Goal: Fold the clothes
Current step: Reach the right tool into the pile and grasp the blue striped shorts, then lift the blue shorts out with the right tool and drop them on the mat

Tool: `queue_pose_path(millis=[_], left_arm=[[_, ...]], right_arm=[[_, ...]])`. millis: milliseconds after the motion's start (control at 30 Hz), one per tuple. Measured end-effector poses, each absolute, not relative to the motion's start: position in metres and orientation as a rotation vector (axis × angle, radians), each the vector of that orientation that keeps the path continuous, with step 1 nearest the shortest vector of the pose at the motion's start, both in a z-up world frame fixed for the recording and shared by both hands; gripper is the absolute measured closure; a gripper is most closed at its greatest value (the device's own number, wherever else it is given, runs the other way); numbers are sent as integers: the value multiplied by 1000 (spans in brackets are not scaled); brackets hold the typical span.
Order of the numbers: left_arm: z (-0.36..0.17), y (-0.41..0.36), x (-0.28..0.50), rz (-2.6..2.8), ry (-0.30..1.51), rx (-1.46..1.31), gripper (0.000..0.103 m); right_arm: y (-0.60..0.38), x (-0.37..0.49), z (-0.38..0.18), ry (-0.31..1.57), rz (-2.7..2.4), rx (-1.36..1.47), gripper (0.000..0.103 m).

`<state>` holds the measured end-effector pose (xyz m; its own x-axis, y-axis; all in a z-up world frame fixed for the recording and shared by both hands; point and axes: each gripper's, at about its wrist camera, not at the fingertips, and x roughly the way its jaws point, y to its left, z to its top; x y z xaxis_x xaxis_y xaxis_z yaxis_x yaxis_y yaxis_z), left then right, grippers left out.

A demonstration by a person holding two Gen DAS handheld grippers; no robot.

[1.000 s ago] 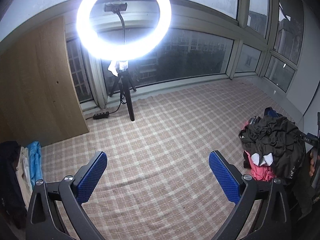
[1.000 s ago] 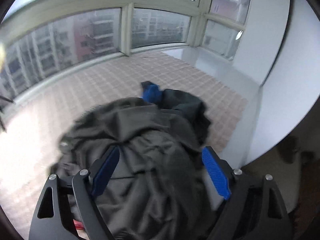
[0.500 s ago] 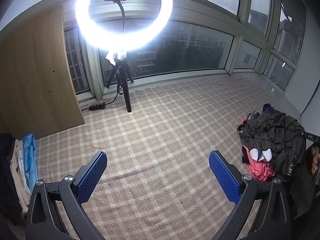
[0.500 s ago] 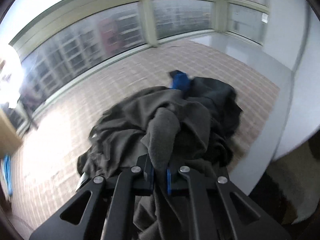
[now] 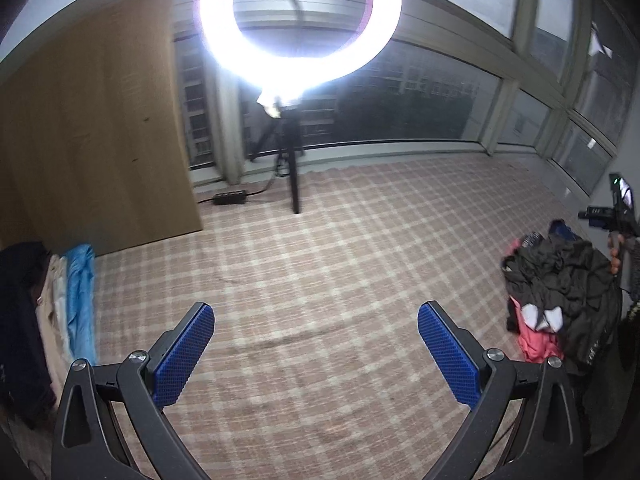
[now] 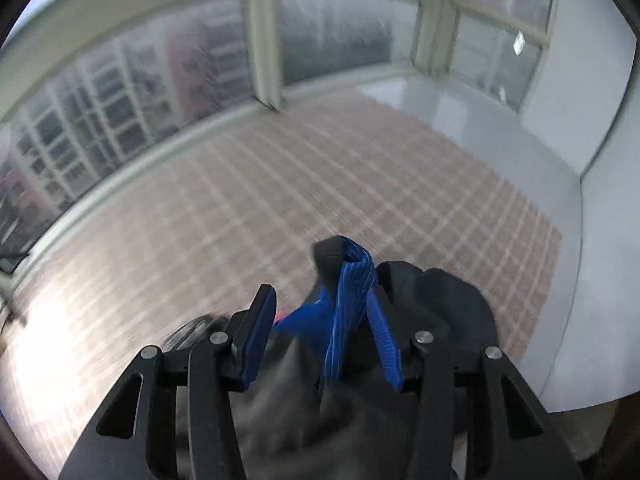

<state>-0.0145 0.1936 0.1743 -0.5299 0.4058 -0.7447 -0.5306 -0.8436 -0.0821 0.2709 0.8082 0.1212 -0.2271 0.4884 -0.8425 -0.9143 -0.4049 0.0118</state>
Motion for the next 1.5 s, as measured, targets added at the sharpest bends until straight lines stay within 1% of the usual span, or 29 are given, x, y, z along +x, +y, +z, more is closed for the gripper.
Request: queue_pose_path(millis=[67,167,267,300,333,433,500,567,700,833,1000,1100,1200,1367,1467,1500], left_arm=[[175,182,-24,2383,191,-1106,1],[176,163,-39,2431,145,-1130,1],[174,148,-53,2471,106,-1156,1],[174,146,-56,2477,99,-1164,1],[173,143,-58,2481,95,-1173,1],[170,137,-61,2488,107,-1185,1],[169,134,-61,2489,108,-1190,1],[168,129,-60,2482,88,-1196,1],[171,120,-54,2467,35,-1170,1],[184,100,-40,2462,-9,-1104,1],[200,65,-25,2464,-67,-1039,1],[207,39,-17,2465,-93,-1010,1],[211,15,-12,2476,-100,-990,1],[216,-21,-11,2499,-71,-959,1],[212,-37,-13,2507,-55,-955,1],[210,-42,-14,2508,-52,-957,1]], right_arm=[[827,262,101,688,1759,-1014,56],[848,248,71,633,1621,-1129,56],[853,247,57,644,1589,-1147,57],[854,248,54,656,1591,-1136,72],[854,251,54,675,1596,-1118,100],[845,260,69,704,1665,-1025,100],[830,262,95,644,1730,-966,100],[815,264,123,637,1803,-895,100],[764,254,198,676,2016,-722,100],[681,235,280,524,2180,-592,100],[578,214,373,429,2412,-425,100],[511,205,423,406,2558,-357,100],[438,206,447,385,2678,-319,100],[357,204,458,411,2836,-300,100],[329,193,451,444,2889,-305,100],[325,184,438,501,2896,-335,100]])
